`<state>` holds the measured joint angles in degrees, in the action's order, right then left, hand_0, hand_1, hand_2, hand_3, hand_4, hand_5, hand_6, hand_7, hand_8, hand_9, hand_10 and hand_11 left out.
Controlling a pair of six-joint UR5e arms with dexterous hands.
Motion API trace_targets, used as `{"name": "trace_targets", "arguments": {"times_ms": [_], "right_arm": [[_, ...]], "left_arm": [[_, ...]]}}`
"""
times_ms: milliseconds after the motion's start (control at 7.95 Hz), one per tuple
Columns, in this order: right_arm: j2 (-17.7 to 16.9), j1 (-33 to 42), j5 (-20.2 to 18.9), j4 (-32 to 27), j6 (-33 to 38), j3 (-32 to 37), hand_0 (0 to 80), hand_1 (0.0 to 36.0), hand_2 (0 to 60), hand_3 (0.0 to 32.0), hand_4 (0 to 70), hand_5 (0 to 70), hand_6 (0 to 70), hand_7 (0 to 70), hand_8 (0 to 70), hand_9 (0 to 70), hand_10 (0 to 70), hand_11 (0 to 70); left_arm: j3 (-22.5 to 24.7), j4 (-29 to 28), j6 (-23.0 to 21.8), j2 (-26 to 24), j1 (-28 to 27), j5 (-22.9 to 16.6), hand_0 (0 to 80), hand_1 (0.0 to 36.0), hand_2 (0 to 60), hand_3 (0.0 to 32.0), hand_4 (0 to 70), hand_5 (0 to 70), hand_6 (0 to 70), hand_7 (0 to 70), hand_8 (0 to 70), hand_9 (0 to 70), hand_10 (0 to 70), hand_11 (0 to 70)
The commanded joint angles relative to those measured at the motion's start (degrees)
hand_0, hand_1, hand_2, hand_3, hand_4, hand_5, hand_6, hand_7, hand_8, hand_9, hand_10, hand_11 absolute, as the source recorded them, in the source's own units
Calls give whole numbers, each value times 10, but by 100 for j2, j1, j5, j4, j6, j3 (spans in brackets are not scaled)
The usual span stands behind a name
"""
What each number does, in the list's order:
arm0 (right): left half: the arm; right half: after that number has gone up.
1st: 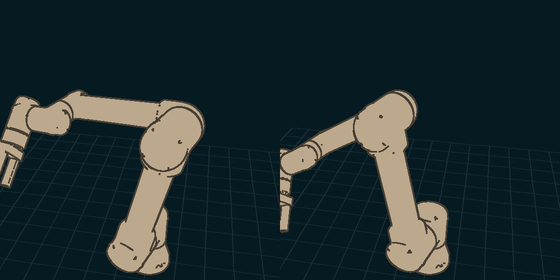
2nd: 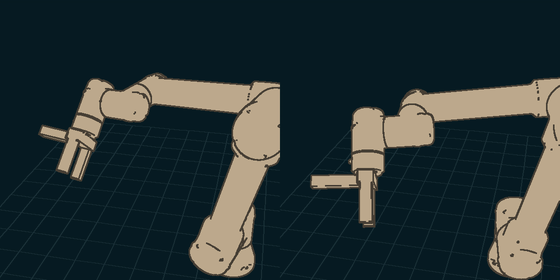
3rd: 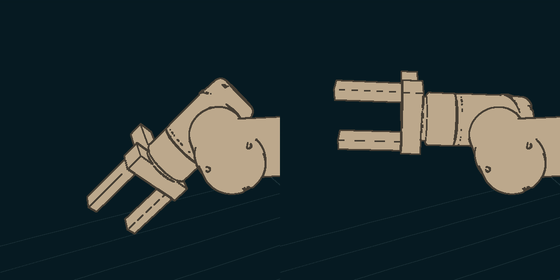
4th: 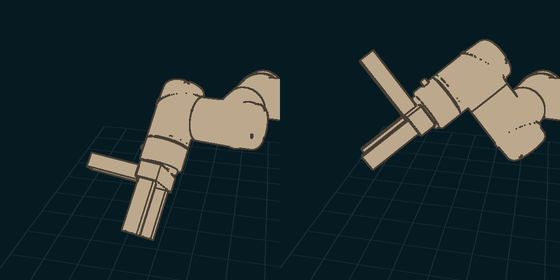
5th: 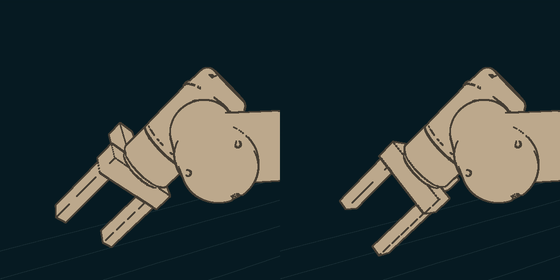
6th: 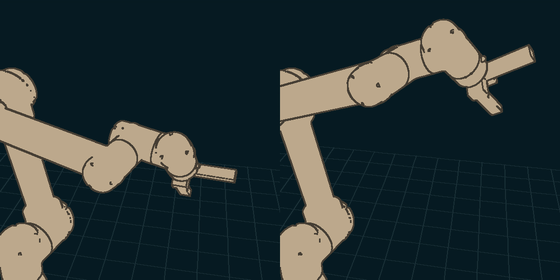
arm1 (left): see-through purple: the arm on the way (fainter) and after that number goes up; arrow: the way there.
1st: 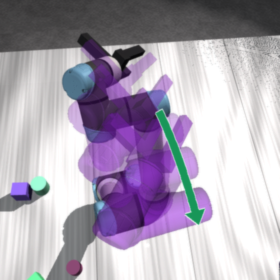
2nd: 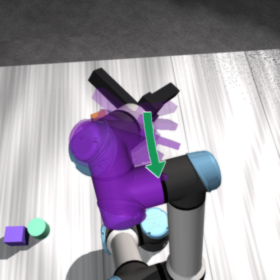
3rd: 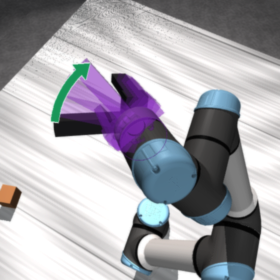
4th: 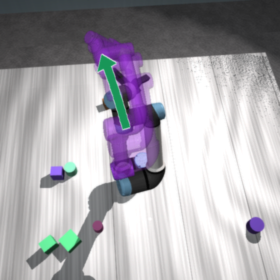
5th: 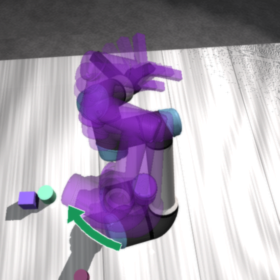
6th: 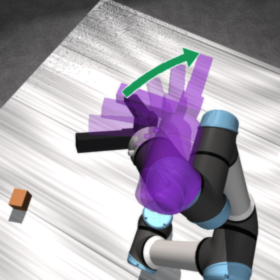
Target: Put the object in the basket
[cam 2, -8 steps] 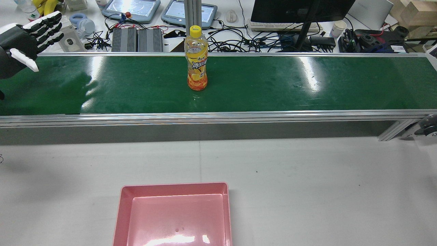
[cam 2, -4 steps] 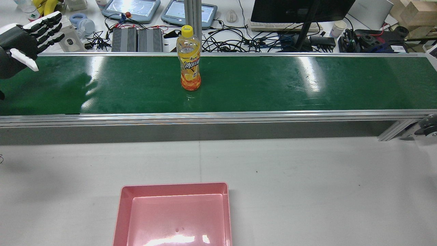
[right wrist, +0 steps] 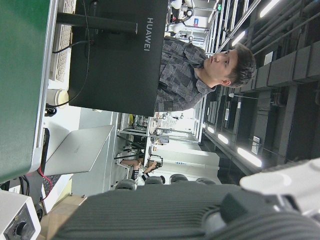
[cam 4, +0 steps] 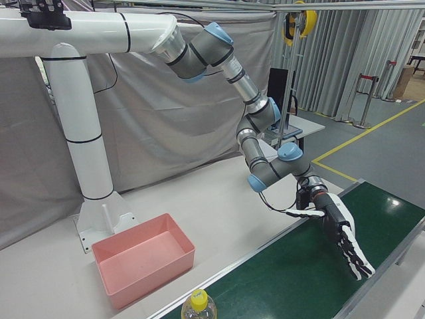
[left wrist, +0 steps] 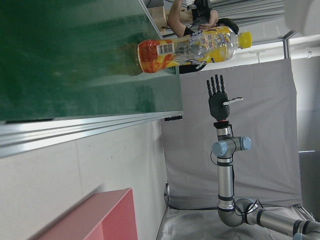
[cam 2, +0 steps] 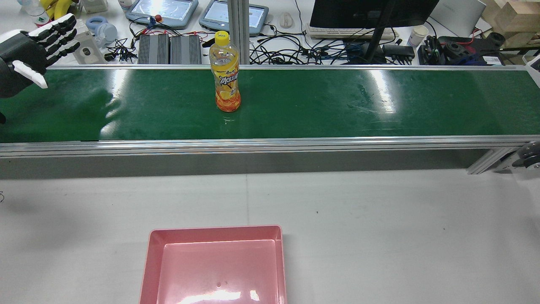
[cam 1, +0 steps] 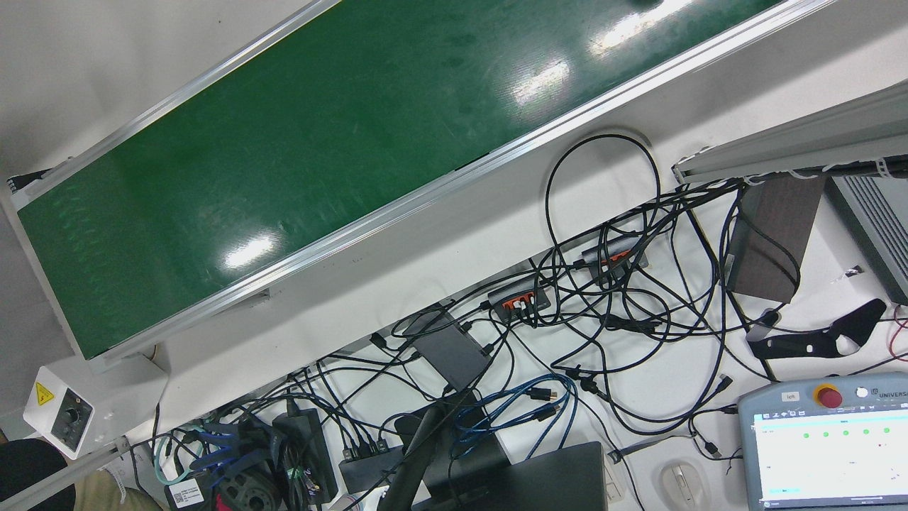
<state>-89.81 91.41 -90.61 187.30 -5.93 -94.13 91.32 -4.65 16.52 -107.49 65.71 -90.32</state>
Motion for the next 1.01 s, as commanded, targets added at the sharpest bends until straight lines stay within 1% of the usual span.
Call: {"name": "trace_targets", "arguments": {"times_ms": [0, 251, 377, 503, 629, 754, 880], "right_arm": [[-2, 0, 0, 0, 4, 0, 0, 0, 0, 0, 0, 0, 0, 0, 0, 0, 0, 0], [-2, 0, 0, 0, 4, 0, 0, 0, 0, 0, 0, 0, 0, 0, 0, 0, 0, 0], [-2, 9, 0, 0, 4, -9, 0, 0, 0, 0, 0, 0, 0, 0, 0, 0, 0, 0], [-2, 9, 0, 0, 4, -26, 0, 0, 0, 0, 0, 0, 0, 0, 0, 0, 0, 0], [-2, 9, 0, 0, 4, -26, 0, 0, 0, 0, 0, 0, 0, 0, 0, 0, 0, 0], [-2, 9, 0, 0, 4, -26, 0, 0, 0, 0, 0, 0, 0, 0, 0, 0, 0, 0], [-2, 9, 0, 0, 4, -26, 0, 0, 0, 0, 0, 0, 0, 0, 0, 0, 0, 0]], "left_arm": [[0, -1, 0, 0, -5, 6, 587, 47, 0, 0, 72, 45, 0, 0, 0, 0, 30, 60], [8, 17, 0, -26, -6, 6, 581, 41, 0, 0, 73, 50, 0, 0, 0, 0, 30, 60], [87, 113, 9, -35, -23, 14, 576, 37, 0, 0, 75, 59, 0, 0, 0, 0, 30, 59], [192, 192, 9, -35, -249, 23, 582, 37, 0, 0, 78, 61, 0, 0, 0, 0, 33, 63], [193, 201, 9, -26, -434, 188, 578, 35, 0, 0, 75, 57, 0, 0, 0, 0, 32, 62], [210, 210, 18, -26, -689, 460, 572, 30, 0, 0, 77, 57, 0, 0, 0, 0, 35, 66], [211, 228, 26, -52, -891, 558, 582, 33, 0, 2, 82, 57, 0, 0, 0, 0, 32, 63]]}}
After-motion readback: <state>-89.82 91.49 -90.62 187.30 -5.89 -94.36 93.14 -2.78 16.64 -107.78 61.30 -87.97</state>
